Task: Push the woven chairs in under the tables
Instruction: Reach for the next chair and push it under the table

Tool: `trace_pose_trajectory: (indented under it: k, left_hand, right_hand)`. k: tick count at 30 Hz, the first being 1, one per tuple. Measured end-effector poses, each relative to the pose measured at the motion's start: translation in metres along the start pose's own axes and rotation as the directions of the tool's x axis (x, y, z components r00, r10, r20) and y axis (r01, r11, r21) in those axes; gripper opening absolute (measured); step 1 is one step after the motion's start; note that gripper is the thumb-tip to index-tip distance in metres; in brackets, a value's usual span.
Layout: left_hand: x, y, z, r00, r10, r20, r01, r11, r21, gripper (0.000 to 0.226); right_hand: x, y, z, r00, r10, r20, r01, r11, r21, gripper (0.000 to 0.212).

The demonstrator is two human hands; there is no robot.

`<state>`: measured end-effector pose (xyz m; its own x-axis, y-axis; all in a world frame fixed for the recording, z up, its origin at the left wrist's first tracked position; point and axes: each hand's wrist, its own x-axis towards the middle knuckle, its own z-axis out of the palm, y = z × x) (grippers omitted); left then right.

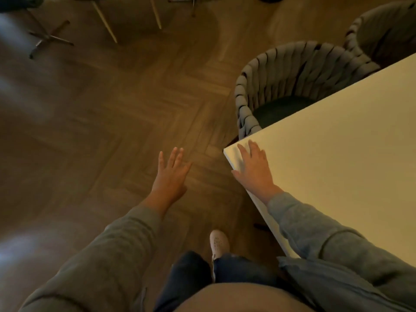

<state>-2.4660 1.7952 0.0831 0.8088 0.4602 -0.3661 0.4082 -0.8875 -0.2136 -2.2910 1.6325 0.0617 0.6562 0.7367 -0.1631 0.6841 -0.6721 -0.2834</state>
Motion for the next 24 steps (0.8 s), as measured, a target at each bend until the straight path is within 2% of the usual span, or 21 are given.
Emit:
trace_pose_trajectory:
  k: [5, 11, 14, 17, 20, 24]
  left_hand:
    - [0.118, -0.047, -0.05, 0.99, 0.128, -0.053, -0.124, 0.99, 0.067, 0.069]
    - [0.278, -0.1, -0.097, 0.939, 0.335, -0.079, -0.319, 0.933, 0.166, 0.068]
    - [0.355, -0.126, -0.125, 0.883, 0.467, -0.044, -0.437, 0.854, 0.283, 0.069]
    - [0.431, -0.144, -0.158, 0.821, 0.57, -0.029, -0.516, 0.764, 0.389, 0.071]
    - [0.495, -0.14, -0.187, 0.783, 0.622, -0.001, -0.562, 0.708, 0.428, 0.072]
    - [0.568, -0.101, -0.216, 0.653, 0.756, 0.036, -0.683, 0.568, 0.459, 0.075]
  right_hand:
    - [0.09, -0.017, -0.014, 0.988, 0.146, -0.055, -0.137, 0.981, 0.137, 0.082]
    - [0.225, -0.022, -0.011, 0.936, 0.348, -0.061, -0.323, 0.913, 0.249, 0.09]
    - [0.276, -0.019, -0.007, 0.857, 0.515, 0.018, -0.492, 0.807, 0.327, 0.097]
    - [0.315, -0.017, -0.004, 0.754, 0.633, 0.178, -0.632, 0.623, 0.46, 0.106]
    - [0.342, -0.014, -0.005, 0.69, 0.65, 0.317, -0.705, 0.508, 0.494, 0.113]
    - [0.378, -0.002, -0.014, 0.614, 0.687, 0.389, -0.706, 0.257, 0.66, 0.115]
